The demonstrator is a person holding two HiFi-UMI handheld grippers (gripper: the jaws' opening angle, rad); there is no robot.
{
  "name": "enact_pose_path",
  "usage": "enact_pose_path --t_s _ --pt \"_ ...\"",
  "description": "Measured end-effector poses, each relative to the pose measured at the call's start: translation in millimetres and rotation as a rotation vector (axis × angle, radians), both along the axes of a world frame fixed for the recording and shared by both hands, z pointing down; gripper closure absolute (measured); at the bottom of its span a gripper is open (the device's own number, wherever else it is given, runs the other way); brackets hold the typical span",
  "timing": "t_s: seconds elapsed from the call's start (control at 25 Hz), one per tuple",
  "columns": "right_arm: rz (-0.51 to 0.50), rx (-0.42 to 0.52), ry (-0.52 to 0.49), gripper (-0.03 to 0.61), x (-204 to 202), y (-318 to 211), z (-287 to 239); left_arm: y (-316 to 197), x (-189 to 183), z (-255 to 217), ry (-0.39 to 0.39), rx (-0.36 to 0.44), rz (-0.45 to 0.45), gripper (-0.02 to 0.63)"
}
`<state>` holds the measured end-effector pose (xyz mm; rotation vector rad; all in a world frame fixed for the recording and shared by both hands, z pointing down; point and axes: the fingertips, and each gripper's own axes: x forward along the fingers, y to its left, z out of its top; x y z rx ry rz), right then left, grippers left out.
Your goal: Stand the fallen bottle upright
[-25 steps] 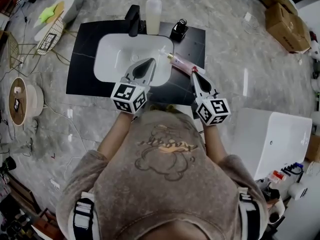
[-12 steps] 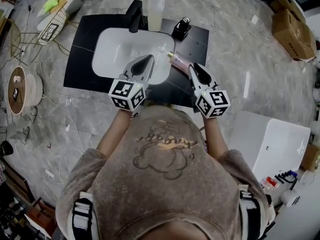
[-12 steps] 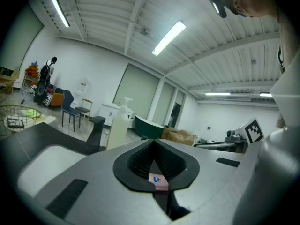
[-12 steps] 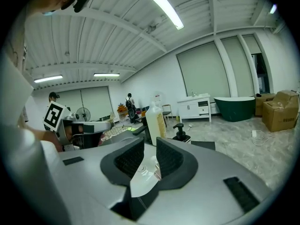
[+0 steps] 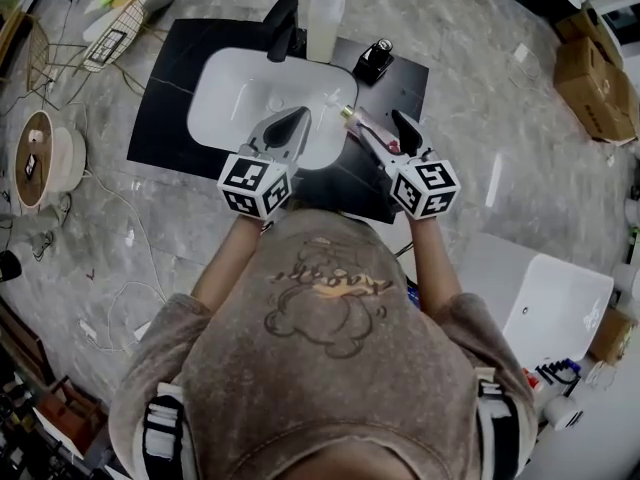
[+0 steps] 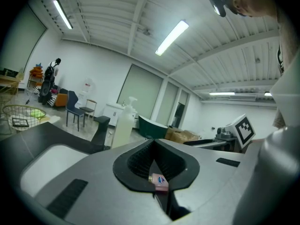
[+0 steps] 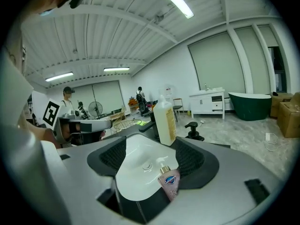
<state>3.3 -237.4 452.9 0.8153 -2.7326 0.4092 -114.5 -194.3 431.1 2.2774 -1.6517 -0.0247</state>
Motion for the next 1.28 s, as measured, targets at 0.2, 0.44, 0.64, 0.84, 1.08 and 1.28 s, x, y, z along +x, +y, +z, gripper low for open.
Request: enact_pose_path --t_s 0.2,0.44,0.64,0.84,1.08,1.28 --pt "-0.109 -0.026 0.058 0.191 -29.0 -9.8 14.3 0.8 -7.6 -1.0 -0.003 -0.001 -0.021 0.595" --pt "-0.217 -0.049 0.212 0.152 -54.5 -28.2 55.2 5.5 -16.5 1.7 -0.010 -0.008 -0.046 0.595" --pt "-0.303 -0.067 0.335 0.153 -70.7 -35.6 91.1 9.1 -25.6 6.0 -0.012 -0.020 -0.070 0.595" --pt "-0.387 -0.055 0.455 0.200 -86.6 -39.5 122.6 8.3 -31.9 8.0 -0.021 -0.027 -0.080 0.595" --pt "-0.455 -0.083 0.615 0.227 -93.0 -47.5 162.6 5.0 -38.7 6.2 -0.043 -0.032 -0.081 0.595" --pt "-0.505 -0.091 0.690 0.255 -100.3 -51.2 182.8 5.2 -49.3 7.9 -0.080 -0.039 -0.093 0.595"
